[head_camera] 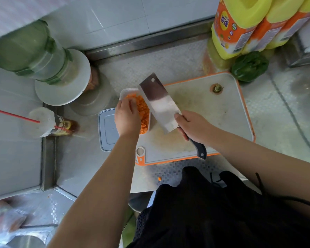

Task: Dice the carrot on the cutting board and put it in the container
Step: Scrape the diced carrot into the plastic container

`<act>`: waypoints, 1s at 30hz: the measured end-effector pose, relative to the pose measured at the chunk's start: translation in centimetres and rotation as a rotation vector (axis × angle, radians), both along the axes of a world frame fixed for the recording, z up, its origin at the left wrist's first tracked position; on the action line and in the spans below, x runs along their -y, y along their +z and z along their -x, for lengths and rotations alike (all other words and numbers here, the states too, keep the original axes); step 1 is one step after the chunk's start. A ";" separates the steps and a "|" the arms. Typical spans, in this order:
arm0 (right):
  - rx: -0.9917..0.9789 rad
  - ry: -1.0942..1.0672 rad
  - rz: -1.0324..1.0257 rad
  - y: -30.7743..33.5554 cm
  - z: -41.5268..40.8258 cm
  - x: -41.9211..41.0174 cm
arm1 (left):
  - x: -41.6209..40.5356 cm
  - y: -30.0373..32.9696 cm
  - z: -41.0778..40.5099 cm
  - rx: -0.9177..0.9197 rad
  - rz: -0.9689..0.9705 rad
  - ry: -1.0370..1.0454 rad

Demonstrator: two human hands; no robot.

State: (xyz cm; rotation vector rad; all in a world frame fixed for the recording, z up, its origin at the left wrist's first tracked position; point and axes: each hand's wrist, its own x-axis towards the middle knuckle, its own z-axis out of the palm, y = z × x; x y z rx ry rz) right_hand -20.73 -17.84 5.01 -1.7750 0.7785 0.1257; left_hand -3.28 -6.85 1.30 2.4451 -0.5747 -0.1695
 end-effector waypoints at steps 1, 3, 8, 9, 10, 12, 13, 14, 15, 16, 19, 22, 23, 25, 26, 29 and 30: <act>0.008 -0.009 0.013 0.1 0.3 0.4 | -0.2 0.3 0.2 -0.003 0.024 0.007; 0.008 -0.013 0.048 0.4 0.8 1.0 | -0.5 0.5 0.5 -0.002 0.084 0.014; -0.057 -0.062 0.133 0.1 2.1 2.4 | -0.4 1.3 0.7 0.020 0.085 -0.125; -0.086 -0.089 0.137 -0.3 2.5 2.9 | -0.3 1.4 1.0 0.028 0.040 -0.149; -0.122 -0.112 0.133 -0.7 3.0 3.5 | -0.3 1.5 1.2 0.053 -0.004 -0.171; -0.196 -0.154 0.090 -1.5 4.1 4.6 | -0.6 1.3 1.7 0.128 -0.052 -0.184; -0.224 -0.182 0.059 -2.0 4.8 5.1 | -0.9 0.9 1.7 0.149 -0.064 -0.154; -0.246 -0.218 0.033 -2.4 5.4 5.4 | -1.3 0.6 1.6 0.148 -0.078 -0.097; -0.266 -0.261 0.015 -2.9 6.0 5.7 | -1.8 0.3 1.5 0.108 -0.096 -0.026; -0.283 -0.303 0.005 -3.3 6.5 5.8 | -2.2 0.1 1.5 0.036 -0.112 0.037; -0.324 -0.367 -0.009 -4.3 7.4 5.8 | -3.0 -0.4 1.7 -0.132 -0.114 0.108; -0.337 -0.326 -0.039 -4.4 7.3 5.7 | -3.3 -0.6 2.9 -0.132 -0.081 0.080; -0.347 -0.281 -0.038 -4.3 7.2 5.6 | -3.3 -0.7 3.4 -0.141 -0.071 0.082; -0.384 -0.158 -0.013 -4.0 6.8 5.5 | -3.4 -0.9 4.4 -0.114 -0.069 0.089; -0.402 -0.100 0.001 -3.8 6.6 5.5 | -3.4 -0.8 4.8 -0.049 -0.067 0.076; -0.457 0.016 0.052 -3.4 6.1 6.0 | -3.2 -1.0 5.6 0.252 0.008 -0.172; -0.470 0.038 0.085 -3.4 6.0 6.4 | -3.0 -1.1 6.1 0.323 0.004 -0.301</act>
